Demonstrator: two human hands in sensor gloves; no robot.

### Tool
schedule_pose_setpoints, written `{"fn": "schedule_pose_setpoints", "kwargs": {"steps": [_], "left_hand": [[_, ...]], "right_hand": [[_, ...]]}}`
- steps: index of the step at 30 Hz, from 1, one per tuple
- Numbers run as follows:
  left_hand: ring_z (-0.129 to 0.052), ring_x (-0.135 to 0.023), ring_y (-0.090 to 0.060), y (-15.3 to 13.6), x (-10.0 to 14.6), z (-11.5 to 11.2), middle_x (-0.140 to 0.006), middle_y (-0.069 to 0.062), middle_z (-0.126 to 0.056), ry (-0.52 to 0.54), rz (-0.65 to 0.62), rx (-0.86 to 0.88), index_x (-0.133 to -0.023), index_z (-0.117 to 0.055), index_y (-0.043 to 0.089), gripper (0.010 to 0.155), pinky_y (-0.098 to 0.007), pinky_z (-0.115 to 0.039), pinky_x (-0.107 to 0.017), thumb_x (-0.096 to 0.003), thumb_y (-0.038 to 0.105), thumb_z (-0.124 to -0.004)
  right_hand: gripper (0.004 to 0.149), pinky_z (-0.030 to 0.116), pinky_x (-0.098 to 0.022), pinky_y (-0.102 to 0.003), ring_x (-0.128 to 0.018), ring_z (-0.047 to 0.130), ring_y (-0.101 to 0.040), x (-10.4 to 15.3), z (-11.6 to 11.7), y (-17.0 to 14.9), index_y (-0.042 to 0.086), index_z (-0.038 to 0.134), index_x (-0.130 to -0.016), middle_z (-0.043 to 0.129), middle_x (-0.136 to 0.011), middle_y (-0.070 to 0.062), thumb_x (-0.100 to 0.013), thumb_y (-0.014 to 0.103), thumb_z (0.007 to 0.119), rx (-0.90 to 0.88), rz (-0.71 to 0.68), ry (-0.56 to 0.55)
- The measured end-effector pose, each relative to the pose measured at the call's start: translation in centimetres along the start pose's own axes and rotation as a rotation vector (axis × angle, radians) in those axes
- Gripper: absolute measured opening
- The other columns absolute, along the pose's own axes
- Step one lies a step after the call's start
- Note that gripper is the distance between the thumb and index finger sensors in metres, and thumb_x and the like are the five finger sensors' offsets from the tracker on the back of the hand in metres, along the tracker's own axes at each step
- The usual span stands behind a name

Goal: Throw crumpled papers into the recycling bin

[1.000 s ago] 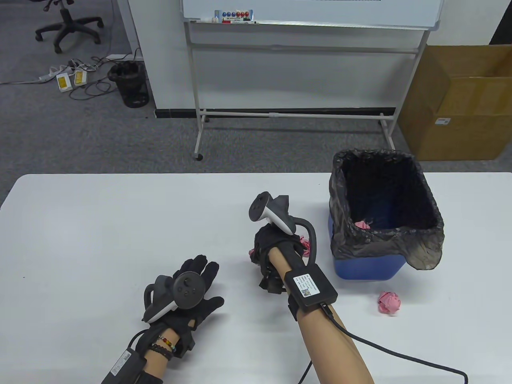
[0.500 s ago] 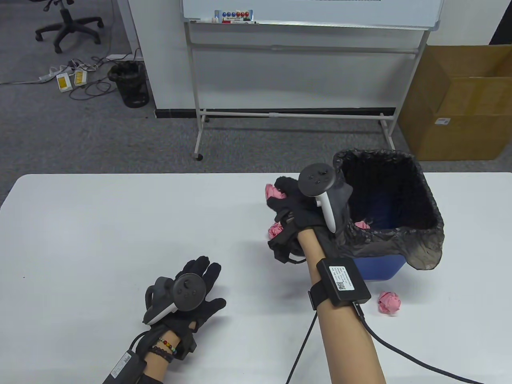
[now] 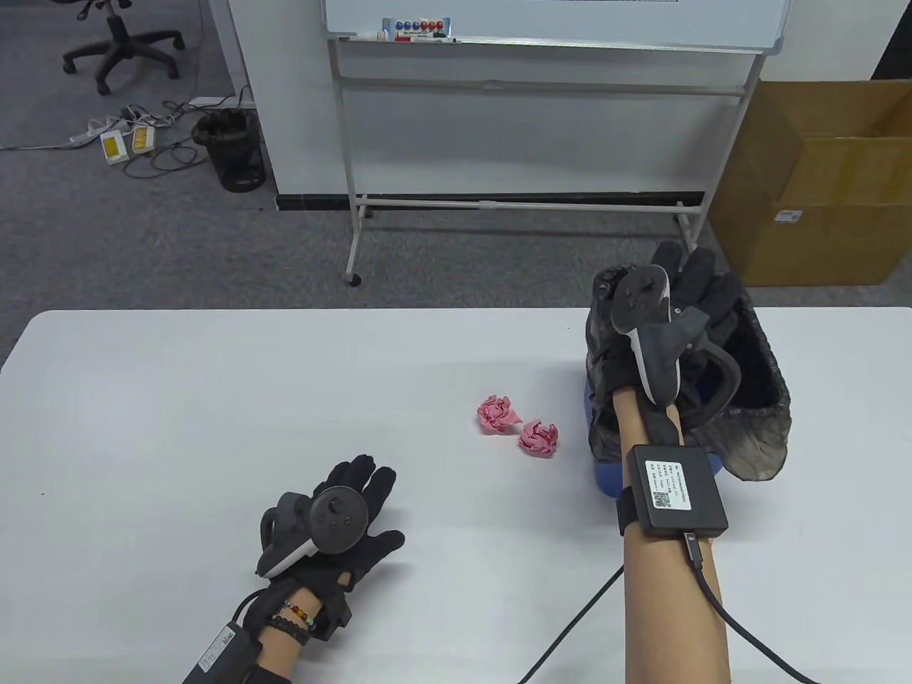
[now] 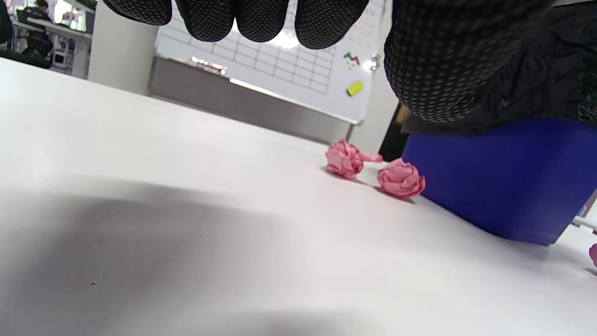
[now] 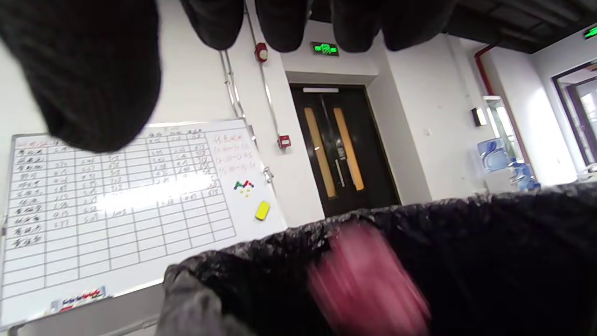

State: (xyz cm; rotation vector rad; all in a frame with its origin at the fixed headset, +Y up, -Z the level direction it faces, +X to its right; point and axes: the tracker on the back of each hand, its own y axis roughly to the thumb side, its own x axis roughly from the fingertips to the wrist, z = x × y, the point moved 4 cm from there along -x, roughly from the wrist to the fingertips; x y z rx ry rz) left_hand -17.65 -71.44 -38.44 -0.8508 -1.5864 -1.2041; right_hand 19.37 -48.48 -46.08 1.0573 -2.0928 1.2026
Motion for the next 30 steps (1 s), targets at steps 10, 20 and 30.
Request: {"fn": "schedule_pose_setpoints", "kwargs": {"steps": [10,20,30], "left_hand": [[-0.042,-0.112,-0.048,0.1,0.0,0.0,-0.123,-0.017,-0.036,-0.001,-0.004,0.001,-0.112,-0.046,0.021,0.086,-0.067,-0.045,-0.075,-0.0427,0.054,-0.084],[-0.041,-0.112,-0.048,0.2,0.0,0.0,-0.123,-0.015,-0.036,-0.014,-0.009,-0.003,-0.112,-0.046,0.022,0.085,-0.069,-0.045,-0.075,-0.0429,0.054,-0.084],[-0.041,-0.111,-0.049,-0.3,-0.1,-0.3,-0.123,-0.015,-0.036,-0.034,0.016,-0.005,-0.112,-0.047,0.022,0.085,-0.069,-0.045,-0.074,-0.0431,0.054,-0.084]], "right_hand": [[0.095,0.05,-0.078,-0.056,-0.113,0.046,-0.038,3.3,2.2,6.1,0.036,0.044,-0.109,0.044,-0.12,-0.001,-0.029,0.06,0.09,0.05,-0.241,0.12],[0.091,0.061,-0.075,-0.051,-0.109,0.062,-0.035,8.2,9.4,12.5,0.034,0.048,-0.108,0.054,-0.117,-0.001,-0.031,0.058,0.089,0.116,-0.426,0.318],[0.09,0.064,-0.073,-0.05,-0.108,0.066,-0.034,11.1,19.3,14.8,0.034,0.05,-0.108,0.056,-0.116,-0.001,-0.031,0.058,0.09,0.273,-0.486,0.489]]}}
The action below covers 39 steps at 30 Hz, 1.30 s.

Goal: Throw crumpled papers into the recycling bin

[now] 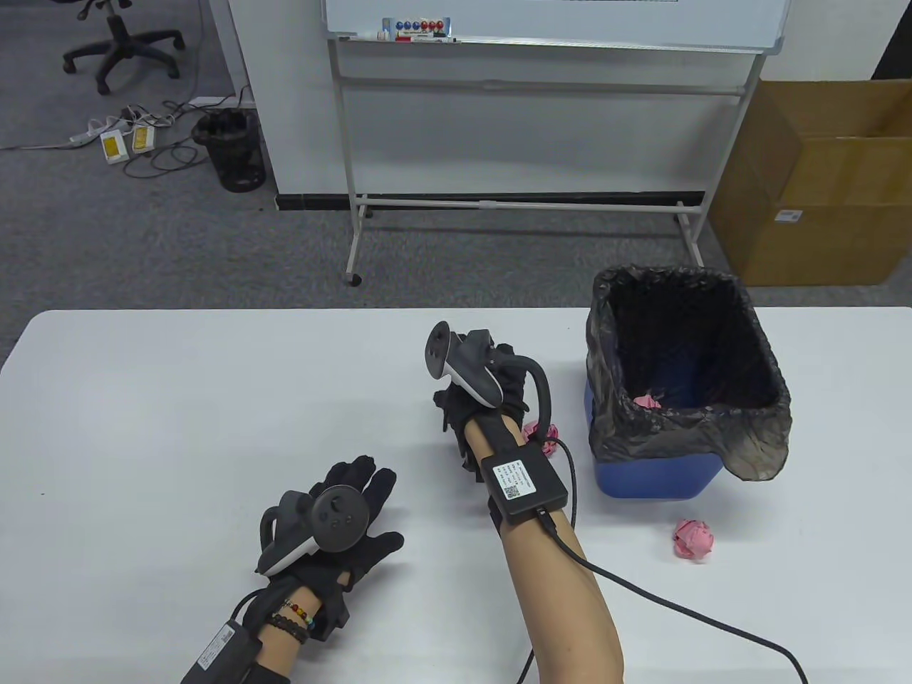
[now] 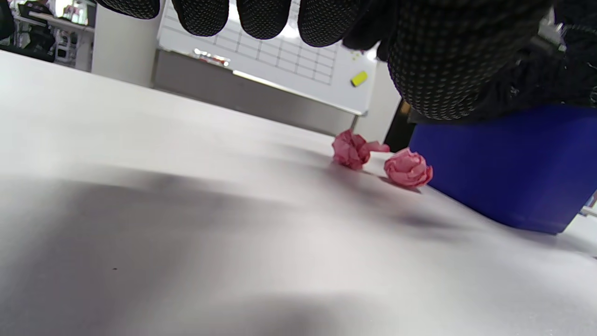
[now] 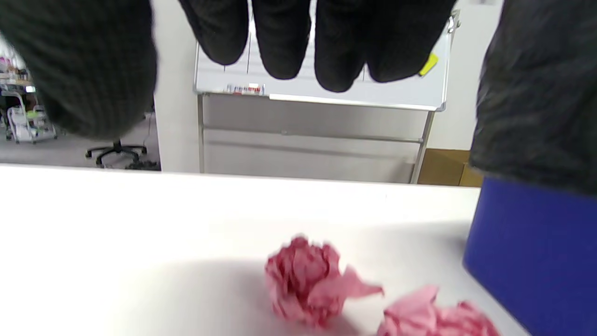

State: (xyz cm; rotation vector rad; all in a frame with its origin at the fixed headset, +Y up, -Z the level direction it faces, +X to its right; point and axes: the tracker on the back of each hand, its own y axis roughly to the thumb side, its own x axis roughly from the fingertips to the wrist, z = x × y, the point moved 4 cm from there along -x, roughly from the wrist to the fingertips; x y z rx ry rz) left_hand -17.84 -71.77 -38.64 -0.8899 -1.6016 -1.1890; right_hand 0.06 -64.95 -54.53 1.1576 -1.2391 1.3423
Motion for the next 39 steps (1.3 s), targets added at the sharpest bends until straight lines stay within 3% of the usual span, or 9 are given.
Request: {"fn": "schedule_pose_setpoints", "kwargs": {"steps": [11,14,19,27,39], "left_hand": [[-0.039,-0.112,-0.049,-0.2,-0.3,-0.2,-0.124,-0.014,-0.035,-0.026,0.01,-0.003,-0.112,-0.046,0.024,0.085,-0.072,-0.044,-0.074,-0.0431,0.054,-0.084],[-0.039,-0.112,-0.049,-0.1,-0.3,-0.2,-0.124,-0.013,-0.035,-0.03,0.01,-0.01,-0.112,-0.046,0.024,0.085,-0.072,-0.044,-0.074,-0.0432,0.054,-0.084],[-0.039,-0.112,-0.049,0.0,-0.4,-0.4,-0.124,-0.013,-0.034,-0.041,0.011,-0.015,-0.113,-0.046,0.024,0.085,-0.072,-0.044,-0.074,-0.0432,0.054,-0.084],[-0.039,-0.112,-0.048,0.0,-0.5,-0.4,-0.124,-0.013,-0.035,-0.038,0.013,-0.019,-0.112,-0.046,0.024,0.084,-0.071,-0.044,-0.074,-0.0433,0.054,-0.084],[-0.04,-0.112,-0.048,0.2,-0.5,-0.4,-0.124,-0.013,-0.035,-0.033,0.006,-0.021,-0.112,-0.047,0.024,0.084,-0.069,-0.045,-0.075,-0.0431,0.054,-0.084]], "right_hand": [[0.092,0.064,-0.074,-0.051,-0.108,0.067,-0.035,-3.4,7.3,0.0,0.036,0.047,-0.108,0.052,-0.118,0.0,-0.029,0.056,0.092,0.127,0.022,0.173],[0.092,0.065,-0.073,-0.051,-0.107,0.069,-0.035,-4.0,8.7,-0.2,0.038,0.047,-0.107,0.052,-0.117,0.0,-0.029,0.054,0.093,0.166,0.028,0.209],[0.085,0.073,-0.068,-0.046,-0.099,0.082,-0.03,-4.3,9.6,-0.4,0.039,0.055,-0.104,0.062,-0.114,0.001,-0.03,0.046,0.096,0.215,0.037,0.177],[0.07,0.081,-0.063,-0.038,-0.089,0.093,-0.021,-4.1,9.2,-0.5,0.037,0.073,-0.095,0.08,-0.101,0.004,-0.029,0.042,0.096,0.257,0.035,0.102],[0.071,0.081,-0.063,-0.037,-0.088,0.094,-0.022,-0.8,4.6,0.5,0.033,0.073,-0.096,0.082,-0.1,0.001,-0.03,0.044,0.095,0.116,-0.046,0.079]]}}
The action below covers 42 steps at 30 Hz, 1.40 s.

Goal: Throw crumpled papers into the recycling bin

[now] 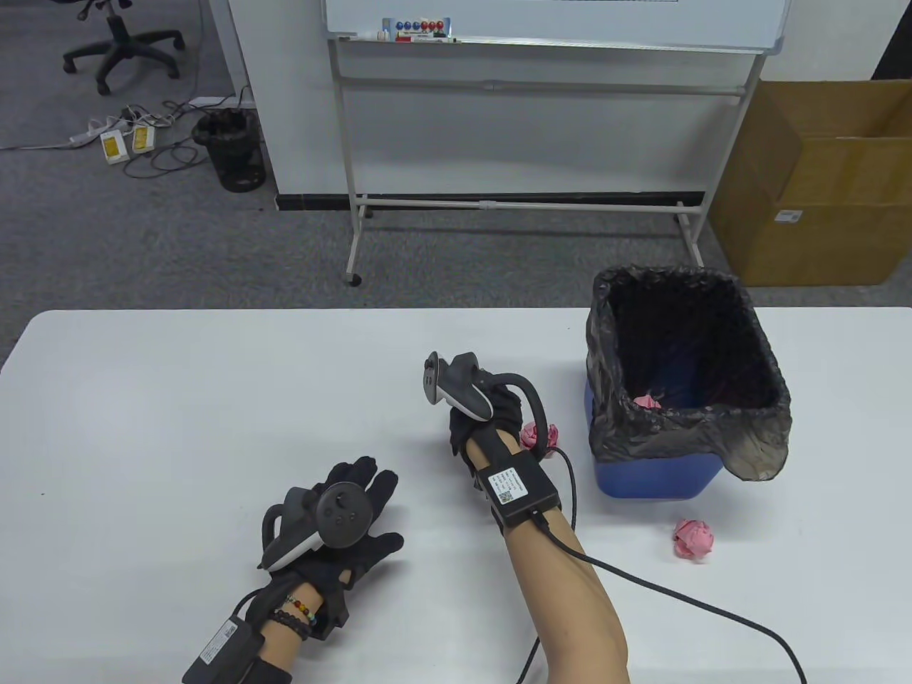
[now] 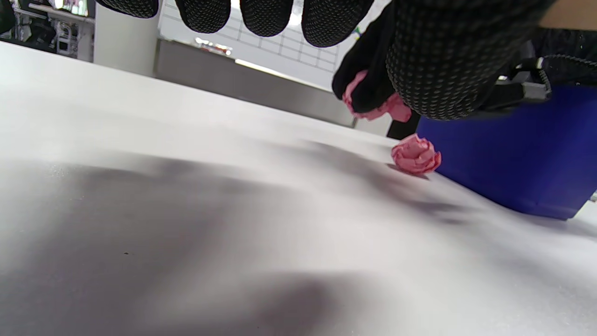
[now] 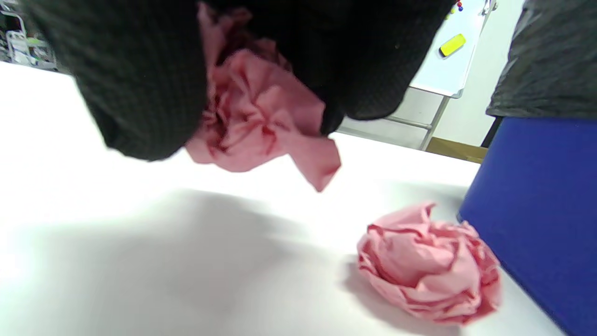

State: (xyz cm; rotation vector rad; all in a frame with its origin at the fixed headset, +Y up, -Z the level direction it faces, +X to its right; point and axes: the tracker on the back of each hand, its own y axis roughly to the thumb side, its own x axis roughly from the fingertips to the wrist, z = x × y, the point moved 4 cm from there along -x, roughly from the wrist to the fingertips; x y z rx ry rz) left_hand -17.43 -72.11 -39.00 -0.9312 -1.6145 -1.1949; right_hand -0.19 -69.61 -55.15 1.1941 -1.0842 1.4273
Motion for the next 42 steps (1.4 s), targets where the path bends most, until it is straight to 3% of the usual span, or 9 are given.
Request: {"fn": "schedule_pose_setpoints", "kwargs": {"steps": [10,15,21,27,30,34,39,42], "left_hand": [[-0.04,-0.112,-0.048,0.3,0.1,-0.1,-0.123,-0.014,-0.035,0.004,-0.013,-0.001,-0.112,-0.047,0.023,0.084,-0.069,-0.046,-0.075,-0.0431,0.054,-0.084],[-0.041,-0.112,-0.048,0.3,0.1,-0.1,-0.123,-0.014,-0.035,0.007,-0.016,0.004,-0.112,-0.047,0.023,0.084,-0.068,-0.046,-0.075,-0.0432,0.054,-0.084],[-0.042,-0.112,-0.048,0.3,0.2,-0.1,-0.123,-0.015,-0.035,0.012,-0.022,0.012,-0.112,-0.046,0.023,0.085,-0.068,-0.047,-0.075,-0.043,0.054,-0.084],[-0.042,-0.112,-0.047,0.4,0.2,-0.1,-0.123,-0.015,-0.035,0.013,-0.028,0.017,-0.112,-0.046,0.023,0.085,-0.068,-0.047,-0.075,-0.0432,0.054,-0.084],[-0.042,-0.112,-0.047,0.4,0.2,-0.2,-0.123,-0.015,-0.035,0.013,-0.03,0.019,-0.112,-0.046,0.022,0.085,-0.068,-0.047,-0.075,-0.0432,0.054,-0.084],[-0.042,-0.112,-0.047,0.4,0.2,-0.1,-0.123,-0.015,-0.035,0.014,-0.031,0.02,-0.112,-0.046,0.023,0.085,-0.068,-0.047,-0.075,-0.0432,0.054,-0.084],[-0.042,-0.112,-0.047,0.4,0.2,-0.1,-0.123,-0.015,-0.035,0.018,-0.033,0.026,-0.112,-0.046,0.022,0.085,-0.067,-0.047,-0.075,-0.0431,0.054,-0.084],[-0.042,-0.112,-0.047,0.4,0.2,-0.1,-0.123,-0.015,-0.035,0.02,-0.033,0.028,-0.112,-0.046,0.023,0.084,-0.068,-0.047,-0.075,-0.0433,0.054,-0.084]], "right_hand": [[0.072,0.083,-0.06,-0.037,-0.085,0.097,-0.024,2.5,-1.4,-0.6,0.028,0.073,-0.098,0.084,-0.099,-0.003,-0.031,0.046,0.095,-0.235,-0.033,0.209],[0.072,0.085,-0.059,-0.037,-0.084,0.098,-0.025,2.9,-2.2,-1.9,0.027,0.073,-0.098,0.085,-0.098,-0.004,-0.031,0.046,0.095,-0.322,-0.02,0.262],[0.072,0.087,-0.057,-0.036,-0.081,0.101,-0.025,3.5,-6.3,-5.1,0.026,0.076,-0.096,0.087,-0.096,-0.004,-0.03,0.045,0.097,-0.455,0.06,0.05],[0.072,0.087,-0.057,-0.035,-0.082,0.1,-0.025,6.1,-12.8,-10.0,0.028,0.076,-0.095,0.087,-0.097,-0.003,-0.029,0.044,0.097,-0.539,0.16,-0.347],[0.071,0.086,-0.058,-0.036,-0.083,0.099,-0.024,8.0,-15.6,-12.2,0.029,0.076,-0.095,0.087,-0.097,-0.001,-0.028,0.043,0.097,-0.494,0.221,-0.539],[0.071,0.084,-0.06,-0.036,-0.085,0.097,-0.023,10.3,-18.1,-15.2,0.031,0.076,-0.095,0.085,-0.098,0.0,-0.029,0.043,0.096,-0.337,0.361,-0.713],[0.071,0.084,-0.059,-0.037,-0.084,0.098,-0.023,11.5,-18.7,-19.2,0.031,0.075,-0.095,0.086,-0.097,0.0,-0.029,0.045,0.095,-0.194,0.516,-0.766],[0.075,0.077,-0.066,-0.044,-0.095,0.088,-0.029,11.1,-17.6,-22.2,0.03,0.068,-0.1,0.078,-0.104,-0.002,-0.031,0.046,0.092,-0.215,0.622,-0.689]]}}
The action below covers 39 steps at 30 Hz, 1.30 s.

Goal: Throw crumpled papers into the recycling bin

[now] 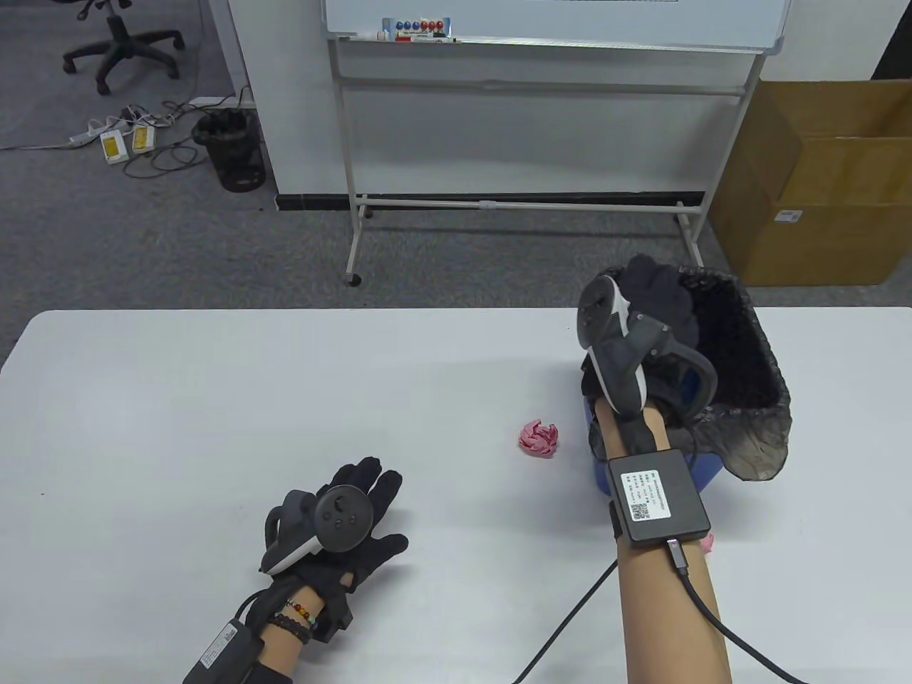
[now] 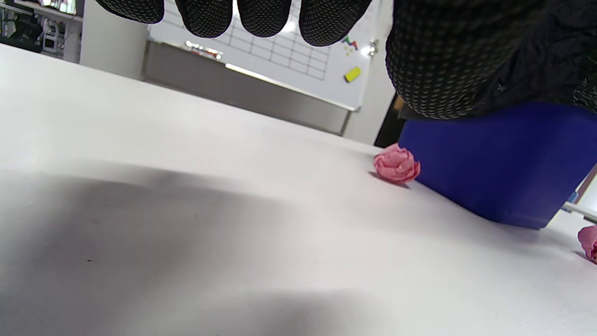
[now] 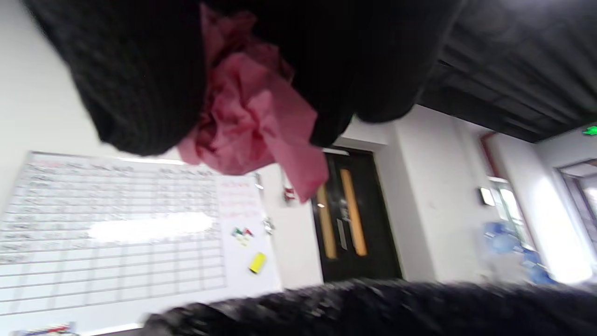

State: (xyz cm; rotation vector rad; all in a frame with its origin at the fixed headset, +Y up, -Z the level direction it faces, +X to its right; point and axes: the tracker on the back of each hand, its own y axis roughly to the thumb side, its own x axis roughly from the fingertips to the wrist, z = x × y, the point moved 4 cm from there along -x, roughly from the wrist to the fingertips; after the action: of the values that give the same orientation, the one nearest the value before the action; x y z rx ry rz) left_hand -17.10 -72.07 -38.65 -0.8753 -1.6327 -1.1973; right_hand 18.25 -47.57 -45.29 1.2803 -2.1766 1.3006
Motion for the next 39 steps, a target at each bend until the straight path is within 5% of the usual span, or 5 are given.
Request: {"fn": "schedule_pose_setpoints", "kwargs": {"steps": [2,4,11,20,39], "left_hand": [[-0.042,-0.112,-0.047,0.0,0.0,0.0,-0.123,-0.015,-0.035,-0.002,0.001,-0.004,-0.112,-0.046,0.022,0.085,-0.068,-0.047,-0.075,-0.0433,0.054,-0.084],[-0.042,-0.112,-0.047,0.0,0.0,0.0,-0.123,-0.015,-0.035,-0.003,0.002,-0.004,-0.112,-0.046,0.022,0.085,-0.068,-0.047,-0.075,-0.0433,0.054,-0.084],[-0.041,-0.112,-0.048,0.0,0.0,0.0,-0.123,-0.015,-0.035,-0.007,0.005,-0.014,-0.112,-0.046,0.023,0.085,-0.069,-0.046,-0.075,-0.0431,0.054,-0.084],[-0.04,-0.112,-0.048,0.1,0.0,0.1,-0.123,-0.014,-0.034,-0.002,-0.001,-0.018,-0.112,-0.046,0.023,0.085,-0.07,-0.045,-0.074,-0.0431,0.054,-0.084],[-0.039,-0.112,-0.049,0.2,0.1,0.2,-0.124,-0.014,-0.034,0.004,0.004,-0.026,-0.112,-0.046,0.023,0.084,-0.07,-0.044,-0.074,-0.0433,0.054,-0.083]], "right_hand": [[0.096,0.057,-0.076,-0.054,-0.11,0.056,-0.042,-0.5,1.5,-1.1,0.03,0.039,-0.11,0.044,-0.119,-0.009,-0.031,0.06,0.084,0.088,0.049,0.149],[0.1,0.053,-0.077,-0.055,-0.112,0.049,-0.044,-0.6,2.1,-1.5,0.03,0.033,-0.111,0.037,-0.121,-0.009,-0.03,0.064,0.082,0.069,0.04,0.185],[0.098,0.05,-0.078,-0.056,-0.114,0.045,-0.039,1.1,2.1,2.5,0.032,0.036,-0.111,0.04,-0.121,-0.005,-0.03,0.064,0.082,0.033,-0.116,0.185],[0.096,0.055,-0.077,-0.053,-0.112,0.052,-0.037,6.4,1.9,10.3,0.031,0.038,-0.111,0.046,-0.12,-0.005,-0.032,0.064,0.082,-0.012,-0.359,0.276],[0.093,0.064,-0.073,-0.052,-0.109,0.061,-0.036,12.6,10.9,14.4,0.032,0.04,-0.11,0.05,-0.118,-0.005,-0.033,0.062,0.082,0.003,-0.436,0.513]]}}
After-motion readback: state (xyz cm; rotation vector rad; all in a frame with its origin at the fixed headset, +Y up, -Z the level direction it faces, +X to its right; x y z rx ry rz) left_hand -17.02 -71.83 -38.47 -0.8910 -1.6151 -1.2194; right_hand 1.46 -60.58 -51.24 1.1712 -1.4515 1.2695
